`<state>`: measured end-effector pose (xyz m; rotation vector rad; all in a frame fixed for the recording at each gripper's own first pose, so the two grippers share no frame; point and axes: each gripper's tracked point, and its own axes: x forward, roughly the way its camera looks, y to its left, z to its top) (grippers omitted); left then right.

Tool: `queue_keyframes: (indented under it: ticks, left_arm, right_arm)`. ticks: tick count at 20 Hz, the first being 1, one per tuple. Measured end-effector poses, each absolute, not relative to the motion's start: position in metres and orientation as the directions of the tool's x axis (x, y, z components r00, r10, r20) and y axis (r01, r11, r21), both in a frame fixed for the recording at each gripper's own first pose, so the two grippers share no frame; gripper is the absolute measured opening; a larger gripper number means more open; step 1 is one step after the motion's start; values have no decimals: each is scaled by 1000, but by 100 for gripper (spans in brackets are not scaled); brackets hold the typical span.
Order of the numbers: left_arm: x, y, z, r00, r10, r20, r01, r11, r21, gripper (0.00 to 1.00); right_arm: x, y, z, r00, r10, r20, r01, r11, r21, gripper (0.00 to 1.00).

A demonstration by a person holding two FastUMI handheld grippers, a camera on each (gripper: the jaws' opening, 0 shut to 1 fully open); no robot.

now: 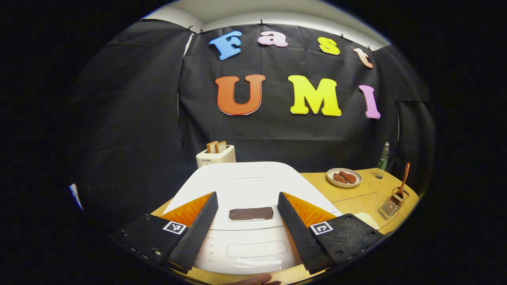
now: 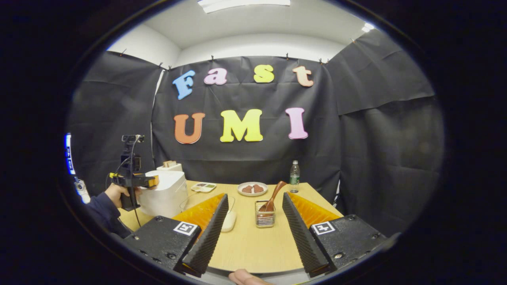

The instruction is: Close the left gripper, press the button to open the rice cooker; take a wooden spoon from the chopstick holder with the right hand, scoop a spoonful of rice and pour it into the rice cooker, then put the wooden spoon back into the chopstick holder.

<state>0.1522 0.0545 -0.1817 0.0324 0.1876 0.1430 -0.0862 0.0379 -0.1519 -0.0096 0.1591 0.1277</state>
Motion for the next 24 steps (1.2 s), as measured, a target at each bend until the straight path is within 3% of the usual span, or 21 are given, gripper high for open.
queue_keyframes:
  ticks: [6, 16, 20, 24]
  left_arm:
    - [134, 35, -161, 975, 115, -192, -112, 993, 25, 95]
    - [65, -3, -85, 994, 101, -45, -101, 995, 5, 94]
    - [30, -52, -74, 1000, 1, -18, -1, 1000, -9, 94]
    - [-8, -66, -63, 1000, 11, 15, -12, 999, 43, 95]
  right_arm:
    - [-81, 30, -154, 981, 103, -166, -103, 995, 10, 90]
    - [-73, 15, -153, 988, 41, -150, -41, 999, -2, 89]
    - [-76, 14, -149, 989, 34, -147, -36, 999, -13, 90]
    - [-82, 6, -139, 992, 14, -126, -17, 1000, -19, 89]
